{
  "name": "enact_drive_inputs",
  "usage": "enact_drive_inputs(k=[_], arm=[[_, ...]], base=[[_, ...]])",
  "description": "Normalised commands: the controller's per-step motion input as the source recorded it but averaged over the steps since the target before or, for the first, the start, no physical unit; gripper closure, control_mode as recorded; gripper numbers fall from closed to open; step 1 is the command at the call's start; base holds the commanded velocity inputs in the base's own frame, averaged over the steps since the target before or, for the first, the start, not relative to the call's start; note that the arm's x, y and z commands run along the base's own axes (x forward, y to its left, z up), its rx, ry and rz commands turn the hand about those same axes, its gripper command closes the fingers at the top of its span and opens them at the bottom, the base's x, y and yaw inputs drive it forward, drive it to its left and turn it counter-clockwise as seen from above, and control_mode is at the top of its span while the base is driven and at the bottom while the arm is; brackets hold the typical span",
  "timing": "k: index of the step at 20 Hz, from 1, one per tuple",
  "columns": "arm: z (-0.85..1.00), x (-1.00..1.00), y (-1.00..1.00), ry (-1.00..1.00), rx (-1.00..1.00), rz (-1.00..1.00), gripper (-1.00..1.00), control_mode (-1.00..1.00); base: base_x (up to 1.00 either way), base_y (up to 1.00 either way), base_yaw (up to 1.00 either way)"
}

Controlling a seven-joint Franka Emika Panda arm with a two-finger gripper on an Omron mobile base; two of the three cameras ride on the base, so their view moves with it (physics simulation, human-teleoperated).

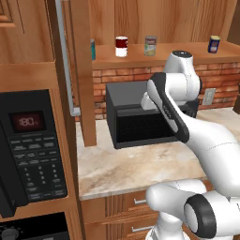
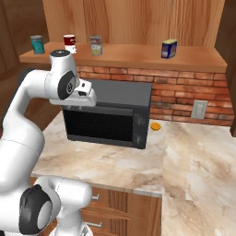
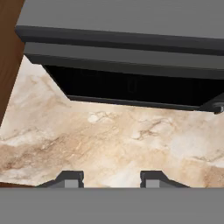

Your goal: Stack two cans on top of the other two cans in the cabinet.

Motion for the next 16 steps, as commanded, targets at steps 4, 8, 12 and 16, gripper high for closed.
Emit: enact_drive_inputs(k=[4,8,12,16], arm=[[0.00,0.00,0.00,0.01,0.00,0.00,-1.00,-1.00],[0.00,-0.14,0.00,-0.02,0.00,-0.02,-1.00,-1.00],[0.00,-0.29,-0.05,-0.12,0.00,-0.13,-1.00,-1.00],[0.10,-0.42,-0.11,-0.27,0.00,-0.16,-1.00,-1.00]], base=[[0.00,0.00,0.00],[0.00,0.00,0.00],[0.00,0.00,0.00],[0.00,0.00,0.00]])
